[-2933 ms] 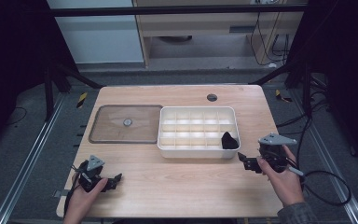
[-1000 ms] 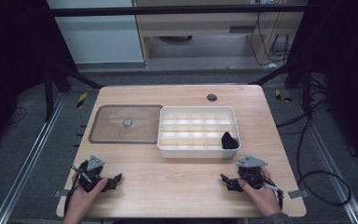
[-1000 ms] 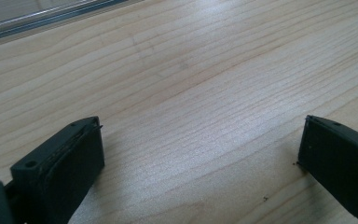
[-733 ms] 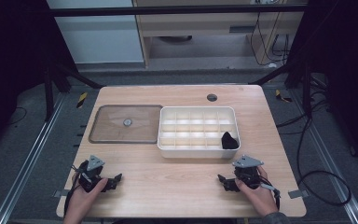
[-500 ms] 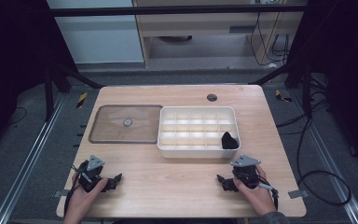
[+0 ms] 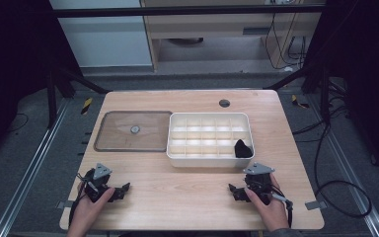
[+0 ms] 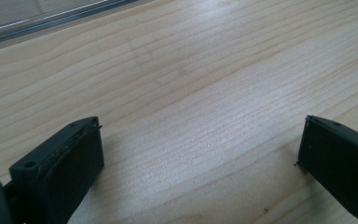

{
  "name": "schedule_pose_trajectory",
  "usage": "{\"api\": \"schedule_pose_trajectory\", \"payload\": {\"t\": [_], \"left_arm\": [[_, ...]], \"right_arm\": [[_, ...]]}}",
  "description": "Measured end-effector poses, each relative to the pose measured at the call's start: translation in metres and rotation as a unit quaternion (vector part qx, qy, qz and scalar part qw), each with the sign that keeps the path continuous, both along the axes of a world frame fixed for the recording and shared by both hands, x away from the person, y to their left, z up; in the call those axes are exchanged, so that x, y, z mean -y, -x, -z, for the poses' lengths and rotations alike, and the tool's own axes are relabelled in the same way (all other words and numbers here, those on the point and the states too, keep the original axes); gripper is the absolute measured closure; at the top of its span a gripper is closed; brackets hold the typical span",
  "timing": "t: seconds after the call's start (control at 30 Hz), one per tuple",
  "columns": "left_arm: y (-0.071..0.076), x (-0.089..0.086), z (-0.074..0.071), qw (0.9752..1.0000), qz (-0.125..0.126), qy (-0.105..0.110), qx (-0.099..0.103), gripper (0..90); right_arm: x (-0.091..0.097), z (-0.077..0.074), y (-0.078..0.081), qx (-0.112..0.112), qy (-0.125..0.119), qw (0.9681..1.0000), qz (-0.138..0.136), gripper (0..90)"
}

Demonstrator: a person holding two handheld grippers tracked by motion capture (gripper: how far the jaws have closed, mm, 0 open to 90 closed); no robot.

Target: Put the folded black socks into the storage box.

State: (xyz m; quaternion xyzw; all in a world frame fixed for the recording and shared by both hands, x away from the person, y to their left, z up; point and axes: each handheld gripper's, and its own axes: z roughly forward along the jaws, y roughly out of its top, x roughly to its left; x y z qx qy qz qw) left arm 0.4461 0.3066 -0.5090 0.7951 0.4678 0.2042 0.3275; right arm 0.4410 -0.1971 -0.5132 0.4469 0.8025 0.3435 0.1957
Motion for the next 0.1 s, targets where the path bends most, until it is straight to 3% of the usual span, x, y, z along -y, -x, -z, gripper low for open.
{"api": "schedule_pose_trajectory", "payload": {"t": [0.1], "left_arm": [[-0.0018,0.0009,-0.0001,1.0000,-0.004,0.000,0.000,0.0]], "right_arm": [[0.0000,-0.0001,-0.0001,0.000,0.000,1.0000,0.000,2.3]]}}
